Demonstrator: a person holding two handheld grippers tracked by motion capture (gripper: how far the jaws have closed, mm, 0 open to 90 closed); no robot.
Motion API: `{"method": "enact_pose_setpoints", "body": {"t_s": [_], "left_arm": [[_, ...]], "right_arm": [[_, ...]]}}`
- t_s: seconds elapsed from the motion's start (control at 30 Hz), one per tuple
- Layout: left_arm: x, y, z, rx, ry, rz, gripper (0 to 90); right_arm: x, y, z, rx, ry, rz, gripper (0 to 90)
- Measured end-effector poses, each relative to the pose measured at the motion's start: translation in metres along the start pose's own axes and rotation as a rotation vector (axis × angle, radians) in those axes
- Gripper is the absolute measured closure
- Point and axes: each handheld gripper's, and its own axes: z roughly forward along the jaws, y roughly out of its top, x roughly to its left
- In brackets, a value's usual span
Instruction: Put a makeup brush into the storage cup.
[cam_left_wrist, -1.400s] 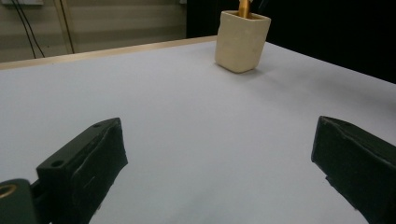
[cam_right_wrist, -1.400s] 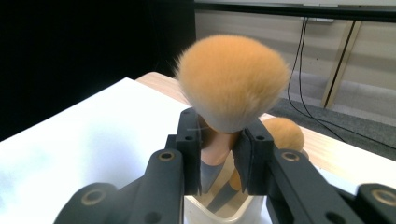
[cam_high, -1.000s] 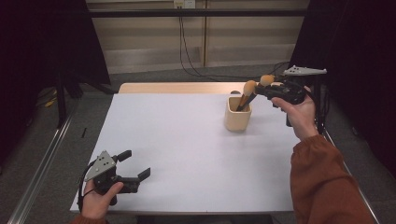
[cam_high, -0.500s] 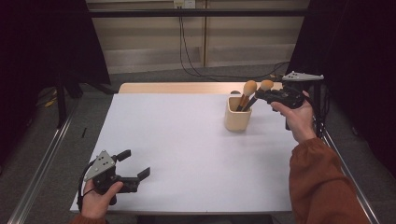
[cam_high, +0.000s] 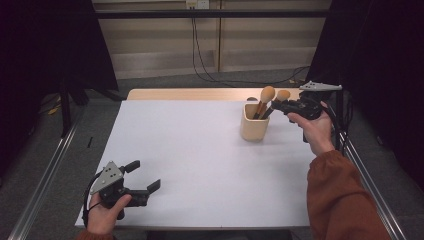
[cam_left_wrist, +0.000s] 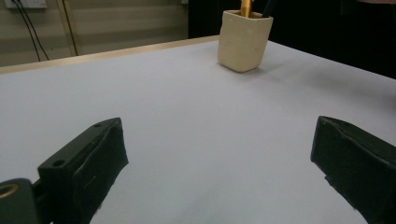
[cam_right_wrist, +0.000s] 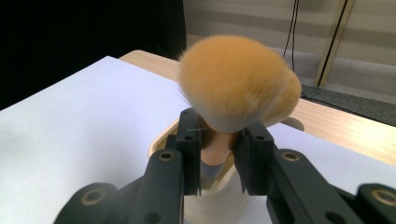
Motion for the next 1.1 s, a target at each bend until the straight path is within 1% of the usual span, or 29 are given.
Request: {"method": "enact_pose_setpoints", "body": {"t_s": [0.1, 0.3, 0.43, 0.53, 0.83, 0.97, 1.1], "left_arm": [[0.000, 0.000, 0.000, 0.004, -0.005, 0.004, 3.3], [-0.001, 0.000, 0.000, 0.004, -0.001, 0.009, 3.4], [-0.001, 0.001, 0.000, 0.005, -0.009, 0.017, 3.6], [-0.001, 0.000, 0.000, 0.003, -0.008, 0.013, 3.6], [-0.001, 0.000, 0.000, 0.005, -0.012, 0.013, 3.6], [-0.001, 0.000, 0.001, 0.005, -0.014, 0.013, 3.6], [-0.002, 0.000, 0.001, 0.005, -0.013, 0.011, 3.6]], "right_arm": [[-0.001, -0.002, 0.001, 0.004, -0.004, 0.004, 73.7], [0.001, -0.005, 0.007, 0.015, 0.001, -0.003, 73.7], [0.002, -0.007, 0.013, 0.021, -0.009, -0.001, 73.7], [0.002, -0.011, 0.015, 0.027, -0.006, -0.002, 73.7], [0.002, -0.018, 0.017, 0.017, -0.014, -0.003, 73.6], [0.001, -0.020, 0.018, 0.023, -0.009, 0.007, 73.5], [0.002, -0.020, 0.019, 0.021, -0.007, 0.003, 73.2]]}}
